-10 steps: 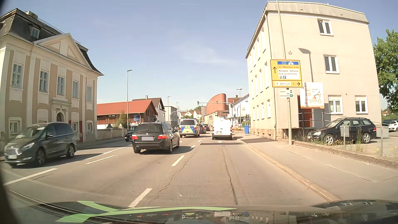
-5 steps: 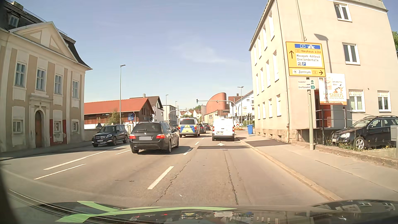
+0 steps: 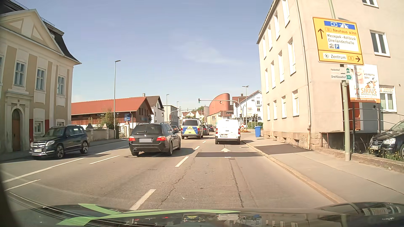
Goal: Follow the waypoints while adhering to traffic rules and regulations
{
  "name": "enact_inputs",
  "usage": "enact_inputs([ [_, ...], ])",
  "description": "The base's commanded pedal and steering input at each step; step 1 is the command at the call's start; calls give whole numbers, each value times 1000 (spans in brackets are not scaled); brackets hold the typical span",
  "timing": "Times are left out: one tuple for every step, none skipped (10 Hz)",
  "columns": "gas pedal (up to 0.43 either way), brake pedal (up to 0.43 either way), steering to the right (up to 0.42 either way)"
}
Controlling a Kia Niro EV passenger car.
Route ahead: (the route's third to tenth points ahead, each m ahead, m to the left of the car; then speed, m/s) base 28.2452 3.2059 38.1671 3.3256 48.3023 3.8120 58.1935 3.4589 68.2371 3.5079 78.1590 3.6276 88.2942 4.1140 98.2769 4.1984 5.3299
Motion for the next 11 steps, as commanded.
enact_inputs([
  [0,183,-3],
  [0,183,-2],
  [0,177,-3],
  [0,171,-2],
  [0,165,-2],
  [0,165,-2],
  [0,165,-2],
  [0,165,-2],
  [0,165,-2],
  [0,159,-2],
  [0,146,-2],
])
